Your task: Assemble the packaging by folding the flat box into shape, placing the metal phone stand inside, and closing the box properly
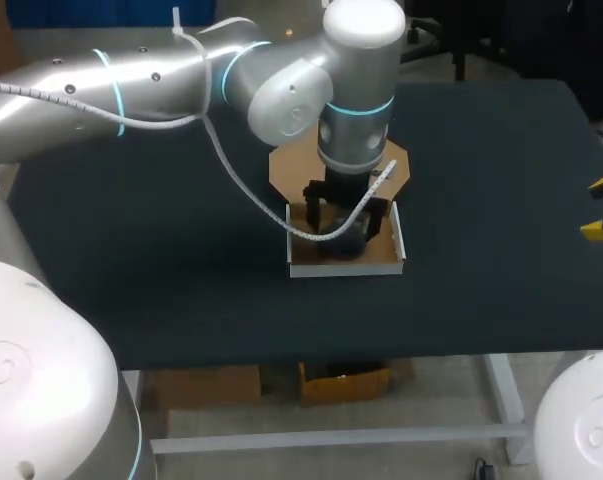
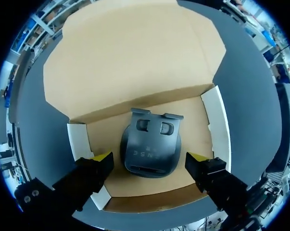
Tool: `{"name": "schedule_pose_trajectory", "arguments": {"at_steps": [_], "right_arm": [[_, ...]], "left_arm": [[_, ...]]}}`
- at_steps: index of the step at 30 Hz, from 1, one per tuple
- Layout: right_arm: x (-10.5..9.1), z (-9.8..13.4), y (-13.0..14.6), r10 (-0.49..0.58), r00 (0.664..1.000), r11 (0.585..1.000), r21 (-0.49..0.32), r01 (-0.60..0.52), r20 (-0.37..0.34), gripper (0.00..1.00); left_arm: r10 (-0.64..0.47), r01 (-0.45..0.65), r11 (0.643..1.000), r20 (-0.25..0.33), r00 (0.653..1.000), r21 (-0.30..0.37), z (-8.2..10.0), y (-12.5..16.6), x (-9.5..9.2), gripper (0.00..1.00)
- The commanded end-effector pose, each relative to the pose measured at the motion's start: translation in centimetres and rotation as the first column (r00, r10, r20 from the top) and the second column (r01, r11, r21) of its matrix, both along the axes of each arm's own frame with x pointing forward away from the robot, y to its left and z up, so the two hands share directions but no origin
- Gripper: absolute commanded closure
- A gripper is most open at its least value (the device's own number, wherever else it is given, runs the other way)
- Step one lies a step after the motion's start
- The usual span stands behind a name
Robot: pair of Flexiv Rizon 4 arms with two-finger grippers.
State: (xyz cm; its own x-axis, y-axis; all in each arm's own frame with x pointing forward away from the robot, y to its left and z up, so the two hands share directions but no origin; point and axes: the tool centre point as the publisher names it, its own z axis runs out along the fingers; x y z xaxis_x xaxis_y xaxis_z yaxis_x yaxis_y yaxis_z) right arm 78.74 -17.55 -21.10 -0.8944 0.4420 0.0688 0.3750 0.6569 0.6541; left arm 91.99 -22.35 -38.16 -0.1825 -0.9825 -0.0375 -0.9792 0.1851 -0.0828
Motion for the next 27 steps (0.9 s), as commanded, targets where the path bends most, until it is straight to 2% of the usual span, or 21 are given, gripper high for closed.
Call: {"name": "schedule_pose_trajectory", "arguments": {"at_steps": [1,13,27], "right_arm": [[-0.1,0.1,0.0,0.001,1.000,1.000,0.001,-0.001,0.000,0.00],[-0.1,0.1,0.0,0.001,1.000,1.000,0.001,-0.001,0.000,0.00],[-0.1,0.1,0.0,0.001,1.000,1.000,0.001,-0.001,0.000,0.00]], "left_arm": [[0.027,-0.027,1.000,-0.006,1.000,0.003,0.2,-0.4,-0.4,0.00],[0.094,-0.095,0.994,-0.028,0.995,-0.047,0.5,-1.1,-1.3,0.00],[0.201,-0.203,0.978,-0.027,0.979,-0.049,-0.3,-1.3,-1.6,0.00]]}}
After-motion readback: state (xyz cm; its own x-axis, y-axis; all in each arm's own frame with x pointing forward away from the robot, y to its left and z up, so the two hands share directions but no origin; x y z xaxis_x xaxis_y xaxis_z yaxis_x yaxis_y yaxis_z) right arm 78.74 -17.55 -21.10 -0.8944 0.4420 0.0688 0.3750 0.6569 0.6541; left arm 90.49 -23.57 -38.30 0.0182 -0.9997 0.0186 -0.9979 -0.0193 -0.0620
